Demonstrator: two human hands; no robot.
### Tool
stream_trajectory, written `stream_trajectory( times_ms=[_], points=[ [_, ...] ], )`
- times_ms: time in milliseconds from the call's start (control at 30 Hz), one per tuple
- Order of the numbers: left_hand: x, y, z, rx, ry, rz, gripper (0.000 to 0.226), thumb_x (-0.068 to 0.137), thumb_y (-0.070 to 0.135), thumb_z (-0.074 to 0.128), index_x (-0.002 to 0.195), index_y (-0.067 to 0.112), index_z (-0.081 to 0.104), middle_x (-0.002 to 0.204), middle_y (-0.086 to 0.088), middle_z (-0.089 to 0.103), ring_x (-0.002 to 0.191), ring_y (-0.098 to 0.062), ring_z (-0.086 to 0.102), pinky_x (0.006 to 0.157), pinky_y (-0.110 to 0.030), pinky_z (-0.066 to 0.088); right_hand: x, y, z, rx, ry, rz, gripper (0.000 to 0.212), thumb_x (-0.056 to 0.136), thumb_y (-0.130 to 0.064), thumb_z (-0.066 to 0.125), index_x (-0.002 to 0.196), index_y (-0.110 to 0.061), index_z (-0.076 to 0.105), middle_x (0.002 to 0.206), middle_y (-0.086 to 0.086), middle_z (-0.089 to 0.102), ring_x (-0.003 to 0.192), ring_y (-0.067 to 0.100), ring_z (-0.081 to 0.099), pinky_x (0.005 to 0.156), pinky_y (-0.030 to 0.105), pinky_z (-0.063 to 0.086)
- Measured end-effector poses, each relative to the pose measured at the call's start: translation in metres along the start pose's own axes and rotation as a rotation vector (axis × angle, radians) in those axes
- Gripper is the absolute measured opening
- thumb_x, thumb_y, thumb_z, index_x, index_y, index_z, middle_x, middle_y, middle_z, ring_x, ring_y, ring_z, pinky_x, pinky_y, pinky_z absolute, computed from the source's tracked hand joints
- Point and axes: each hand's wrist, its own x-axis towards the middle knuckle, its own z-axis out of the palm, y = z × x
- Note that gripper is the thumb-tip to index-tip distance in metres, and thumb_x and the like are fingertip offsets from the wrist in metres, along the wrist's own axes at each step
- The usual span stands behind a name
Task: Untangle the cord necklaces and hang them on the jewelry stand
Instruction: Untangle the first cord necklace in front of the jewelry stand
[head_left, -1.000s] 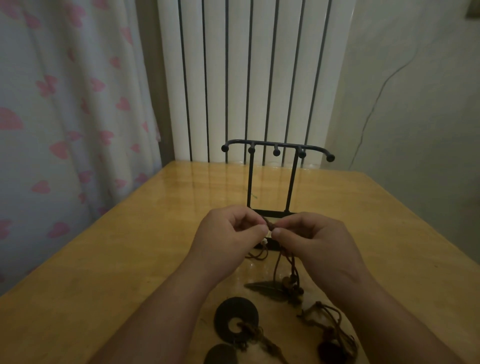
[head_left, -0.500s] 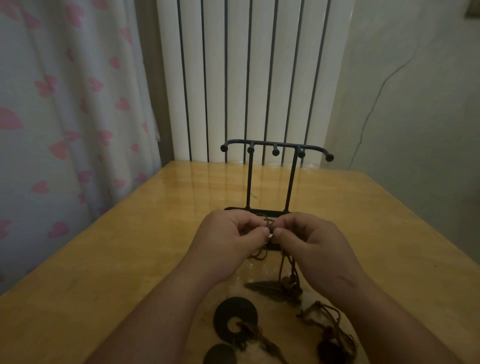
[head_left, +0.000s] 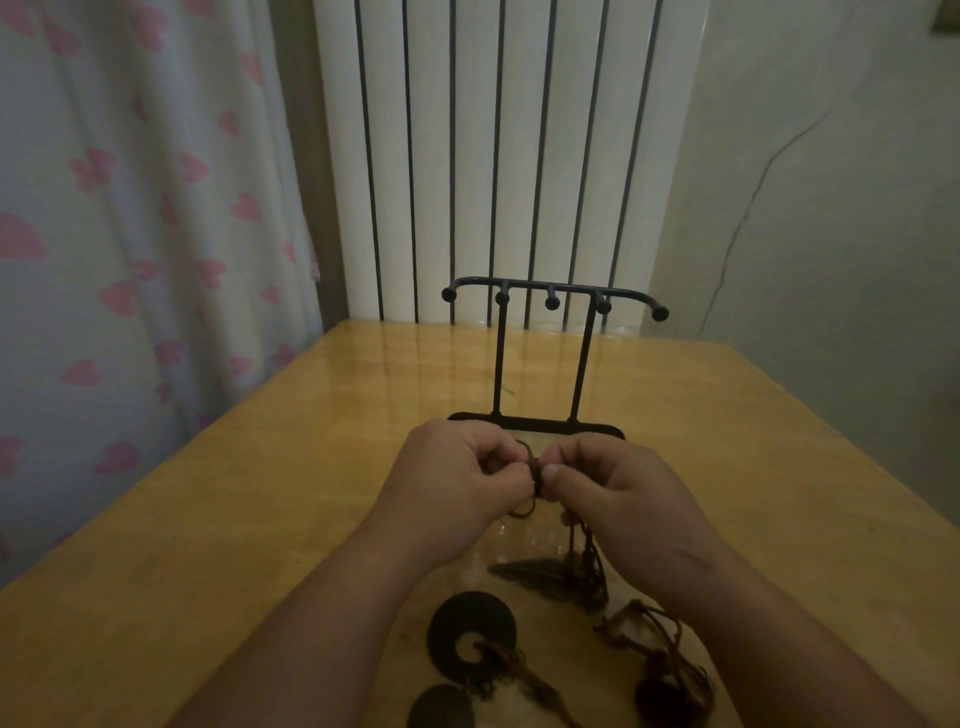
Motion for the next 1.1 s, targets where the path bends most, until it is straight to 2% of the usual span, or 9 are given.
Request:
stream_trajectory(
  times_ms=[167,367,500,600,767,900,1100],
  points=[
    [0.0010,-0.0008,-0.0010,-0.031,-0.013,-0.023,0.017,0.080,0.015,0.068,0.068,0.026,0.071,0.059,0.014,0.062,0.055,0.002,0.054,0.051,-0.010,0.041,-0.0001,0.0023,0.0026,0.086,-0.066,0.056,0.020,0.096,-0.025,0.052,0.084,-0.023,0.068,0.075,-0.009,0.066,0.069,0.007,0.060,0.064,0.021,0.051],
    [0.0012,-0.0002,-0.0023,-0.157,-0.037,-0.088,0.015,0.083,0.013,0.066,0.071,0.019,0.072,0.055,0.013,0.060,0.053,0.004,0.053,0.050,-0.010,0.041,-0.0015,-0.0004,0.0059,0.280,-0.092,0.111,0.024,0.098,-0.020,0.050,0.082,-0.017,0.068,0.064,-0.012,0.062,0.062,0.002,0.055,0.059,0.016,0.046],
    [0.0022,-0.0006,-0.0030,-0.272,-0.063,-0.146,0.019,0.085,0.011,0.064,0.070,0.020,0.071,0.055,0.011,0.059,0.051,0.003,0.050,0.053,-0.017,0.039,-0.0014,-0.0011,0.0054,0.376,-0.116,0.141,0.024,0.098,-0.020,0.049,0.087,-0.012,0.068,0.067,-0.006,0.058,0.063,0.008,0.053,0.060,0.020,0.046],
    [0.0021,-0.0017,-0.0010,-0.238,-0.036,-0.145,0.018,0.085,0.013,0.065,0.070,0.022,0.070,0.058,0.011,0.061,0.054,0.003,0.052,0.057,-0.020,0.041,-0.0018,0.0001,0.0050,0.334,-0.105,0.125,0.022,0.098,-0.022,0.050,0.088,-0.016,0.069,0.070,-0.008,0.063,0.064,0.007,0.055,0.060,0.019,0.047],
    [0.0010,-0.0008,0.0002,-0.134,0.020,-0.088,0.007,0.084,0.019,0.068,0.079,0.023,0.072,0.071,0.003,0.068,0.067,-0.007,0.062,0.059,-0.018,0.051,0.0002,0.0012,0.0017,0.265,-0.069,0.125,0.021,0.096,-0.025,0.053,0.086,-0.021,0.070,0.075,-0.005,0.065,0.066,0.010,0.056,0.065,0.026,0.048],
    [0.0002,0.0013,0.0006,-0.064,0.054,-0.016,0.010,0.083,0.018,0.069,0.076,0.025,0.073,0.067,0.004,0.067,0.063,-0.002,0.060,0.056,-0.011,0.046,0.0009,0.0015,-0.0007,0.211,-0.089,0.107,0.021,0.097,-0.024,0.051,0.087,-0.023,0.069,0.072,-0.011,0.064,0.064,0.005,0.056,0.064,0.024,0.047],
    [0.0014,-0.0015,-0.0008,-0.013,-0.024,-0.001,0.013,0.087,0.018,0.068,0.080,0.027,0.075,0.068,0.015,0.067,0.064,0.001,0.060,0.056,-0.010,0.044,0.0005,0.0044,-0.0025,0.121,-0.116,0.088,0.021,0.098,-0.025,0.049,0.086,-0.025,0.066,0.069,-0.014,0.061,0.064,0.002,0.054,0.066,0.026,0.047]
  ],
)
